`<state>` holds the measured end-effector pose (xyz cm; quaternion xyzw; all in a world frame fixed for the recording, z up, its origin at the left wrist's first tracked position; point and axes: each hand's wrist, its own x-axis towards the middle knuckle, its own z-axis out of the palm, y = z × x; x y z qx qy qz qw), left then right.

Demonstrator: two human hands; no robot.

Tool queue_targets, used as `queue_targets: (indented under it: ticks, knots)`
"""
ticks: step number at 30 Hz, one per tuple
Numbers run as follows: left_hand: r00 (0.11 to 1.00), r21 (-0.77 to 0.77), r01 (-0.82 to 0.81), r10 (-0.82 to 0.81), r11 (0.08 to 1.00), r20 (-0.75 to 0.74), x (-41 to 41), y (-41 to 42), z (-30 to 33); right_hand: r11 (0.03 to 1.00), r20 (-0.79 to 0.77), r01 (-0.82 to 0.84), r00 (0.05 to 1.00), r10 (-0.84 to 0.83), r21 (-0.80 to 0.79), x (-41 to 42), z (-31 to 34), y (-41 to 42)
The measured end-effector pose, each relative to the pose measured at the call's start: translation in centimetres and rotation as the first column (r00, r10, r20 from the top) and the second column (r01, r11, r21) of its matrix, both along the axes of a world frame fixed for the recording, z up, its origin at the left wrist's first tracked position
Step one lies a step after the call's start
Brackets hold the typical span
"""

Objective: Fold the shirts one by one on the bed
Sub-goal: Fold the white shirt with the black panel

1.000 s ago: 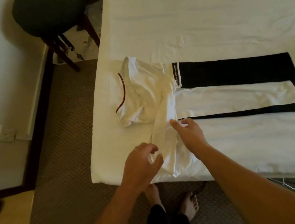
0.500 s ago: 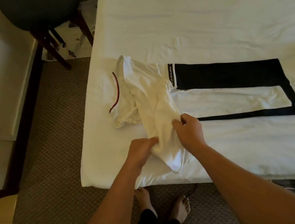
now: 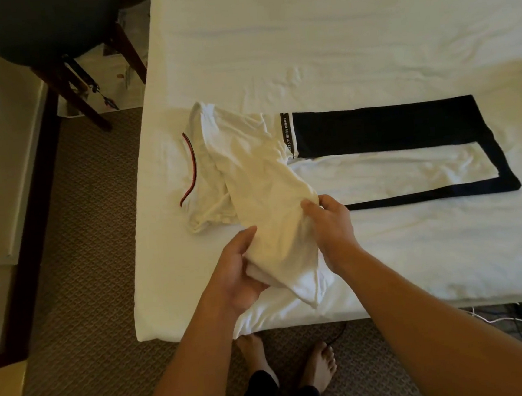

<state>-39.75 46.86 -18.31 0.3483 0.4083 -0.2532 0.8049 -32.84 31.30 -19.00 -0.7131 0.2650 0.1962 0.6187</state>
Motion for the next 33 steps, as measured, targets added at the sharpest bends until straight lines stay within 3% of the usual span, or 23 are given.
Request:
queue_targets:
  ticks: [3, 7, 11, 13, 17, 20, 22, 25, 28, 29, 31, 33]
  knots:
    - [0.996, -0.05, 0.092, -0.092, 0.994, -0.007, -1.3, 0.8, 1.6, 1.0, -0.036, -0.014, 0.999, 0.014, 0.013, 0.3, 0.1, 0.0]
    - [0.98, -0.036, 0.18, -0.176, 0.983, 0.089, -3.0, 2.1, 2.7, 0.999, -0.084, -0.043, 0.995, 0.044, 0.019, 0.4, 0.2, -0.1]
    - [0.961, -0.041, 0.274, -0.275, 0.961, -0.02, -5.3, 1.8, 2.7, 0.982, -0.189, -0.18, 0.968, 0.166, -0.059, -0.9, -0.2, -0.8]
    - [0.931, -0.021, 0.343, -0.343, 0.939, -0.122, -6.3, 1.6, 2.0, 0.971, -0.279, -0.237, 0.932, 0.23, 0.009, -2.0, -0.6, -1.3]
    - [0.76, 0.002, 0.628, -0.613, 0.778, -0.217, -7.2, 2.2, 0.4, 0.916, -0.392, -0.346, 0.829, 0.4, 0.203, -3.3, -0.7, -2.5]
    - [0.763, 0.062, 0.635, -0.613, 0.77, -0.204, -7.4, 2.2, -0.1, 0.873, -0.386, -0.403, 0.785, 0.484, 0.274, -3.2, -0.8, -3.0]
    - [0.793, 0.096, 0.597, -0.568, 0.797, -0.221, -7.8, 2.1, -0.4, 0.818, -0.425, -0.537, 0.704, 0.569, 0.204, -3.2, -1.1, -3.3]
    - [0.829, 0.113, 0.536, -0.498, 0.836, -0.255, -8.7, 2.0, -1.0, 0.585, -0.53, -0.805, 0.458, 0.714, 0.093, -3.9, -1.4, -3.9]
    - [0.829, 0.114, 0.535, -0.495, 0.837, -0.26, -9.4, 2.3, -2.2, 0.497, -0.592, -0.856, 0.331, 0.735, 0.138, -4.2, -1.8, -4.4]
    - [0.801, 0.149, 0.583, -0.534, 0.799, -0.27, -9.4, 2.4, -2.6, 0.463, -0.614, -0.875, 0.29, 0.734, 0.14, -4.1, -1.7, -4.4]
    - [0.687, 0.313, 0.726, -0.669, 0.612, -0.285, -9.1, 2.6, -3.6, 0.368, -0.657, -0.923, 0.206, 0.725, 0.117, -3.6, -1.4, -3.9]
    - [0.653, 0.51, 0.719, -0.71, 0.473, -0.264, -7.9, 2.8, -4.1, 0.399, -0.659, -0.916, 0.277, 0.699, 0.037, -2.7, -0.9, -3.0]
